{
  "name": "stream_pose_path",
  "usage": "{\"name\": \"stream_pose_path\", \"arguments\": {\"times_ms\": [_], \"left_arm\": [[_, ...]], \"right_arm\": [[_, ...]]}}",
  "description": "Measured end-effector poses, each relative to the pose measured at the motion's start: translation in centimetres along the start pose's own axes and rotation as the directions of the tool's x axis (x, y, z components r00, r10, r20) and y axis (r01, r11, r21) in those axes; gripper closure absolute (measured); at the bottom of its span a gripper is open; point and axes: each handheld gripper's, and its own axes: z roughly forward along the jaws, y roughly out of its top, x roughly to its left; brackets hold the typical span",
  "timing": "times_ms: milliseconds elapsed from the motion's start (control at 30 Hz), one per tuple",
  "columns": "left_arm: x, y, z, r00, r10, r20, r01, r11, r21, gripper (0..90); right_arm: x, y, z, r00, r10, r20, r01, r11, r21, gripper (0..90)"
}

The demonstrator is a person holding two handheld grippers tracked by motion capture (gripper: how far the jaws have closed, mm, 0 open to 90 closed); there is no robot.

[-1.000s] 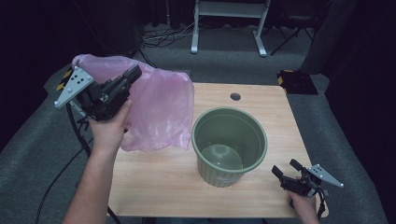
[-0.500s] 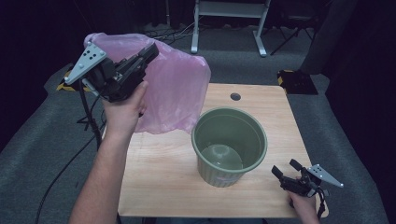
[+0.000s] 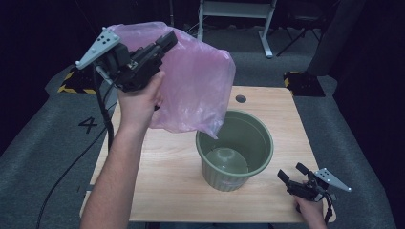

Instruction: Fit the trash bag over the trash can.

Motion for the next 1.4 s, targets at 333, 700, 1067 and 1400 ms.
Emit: {"name": "stream_pose_path", "arguments": {"times_ms": [333,700,1067,1400], "left_arm": [[-3.0,-2.5,3.6,0.9971,0.008,0.076,-0.012,0.9988,0.048,89.9],[-4.4,-6.0,7.0,0.9927,-0.027,0.117,0.014,0.9934,0.114,89.9],[-4.7,-9.0,7.9,0.9871,-0.071,0.143,0.049,0.9866,0.156,89.9],[-4.8,-11.7,8.9,0.9756,-0.099,0.196,0.067,0.9845,0.162,89.9]], "right_arm": [[-0.1,0.0,0.0,1.0000,0.006,-0.004,-0.006,1.000,-0.001,0.0],[-0.1,0.0,-0.1,0.9999,0.014,-0.010,-0.014,1.000,-0.004,0.0],[-0.1,0.0,0.0,0.9998,0.011,-0.016,-0.011,1.000,-0.002,0.0],[-0.1,0.0,0.0,0.9998,0.010,-0.014,-0.010,1.000,-0.001,0.0]]}}
